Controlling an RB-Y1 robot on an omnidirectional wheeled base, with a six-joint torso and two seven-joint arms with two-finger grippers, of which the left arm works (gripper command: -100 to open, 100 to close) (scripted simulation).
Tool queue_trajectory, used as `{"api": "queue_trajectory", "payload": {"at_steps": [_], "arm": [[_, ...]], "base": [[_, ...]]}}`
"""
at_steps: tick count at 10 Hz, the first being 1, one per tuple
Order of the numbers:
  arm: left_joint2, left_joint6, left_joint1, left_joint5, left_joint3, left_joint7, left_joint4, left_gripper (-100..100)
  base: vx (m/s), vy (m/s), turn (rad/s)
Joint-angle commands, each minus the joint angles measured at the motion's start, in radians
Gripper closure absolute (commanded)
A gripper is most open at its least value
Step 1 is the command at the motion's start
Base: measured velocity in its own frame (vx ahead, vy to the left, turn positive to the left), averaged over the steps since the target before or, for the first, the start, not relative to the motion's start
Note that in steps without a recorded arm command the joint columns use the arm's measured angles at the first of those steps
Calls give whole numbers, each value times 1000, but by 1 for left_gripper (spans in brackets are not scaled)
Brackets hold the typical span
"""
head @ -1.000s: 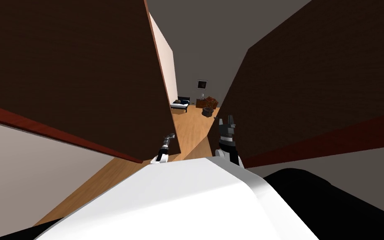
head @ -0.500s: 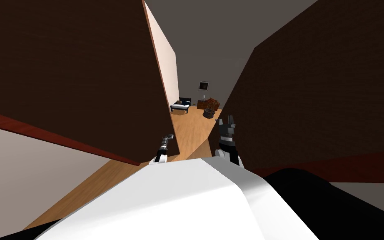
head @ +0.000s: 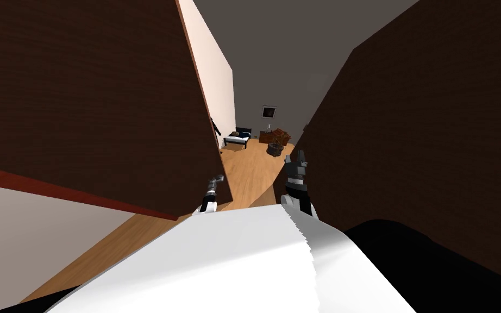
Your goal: Push the door open
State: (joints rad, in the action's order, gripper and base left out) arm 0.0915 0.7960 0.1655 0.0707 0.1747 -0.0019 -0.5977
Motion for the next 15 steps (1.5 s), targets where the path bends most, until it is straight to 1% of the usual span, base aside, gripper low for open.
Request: {"api": "queue_trajectory", "payload": {"at_steps": [1,5,6,7,10,15], "arm": [[3,9,9,10,17,-3,10,100],[-3,8,9,28,49,-15,12,100],[5,8,3,28,51,-14,16,100],[10,10,2,37,67,-19,17,100],[13,11,1,49,86,-26,18,100],[22,13,-3,78,137,-45,21,100]], "base": [[190,-81,60],[171,-83,61],[78,-10,40],[118,2,43],[173,-20,31],[206,-20,44]]}}
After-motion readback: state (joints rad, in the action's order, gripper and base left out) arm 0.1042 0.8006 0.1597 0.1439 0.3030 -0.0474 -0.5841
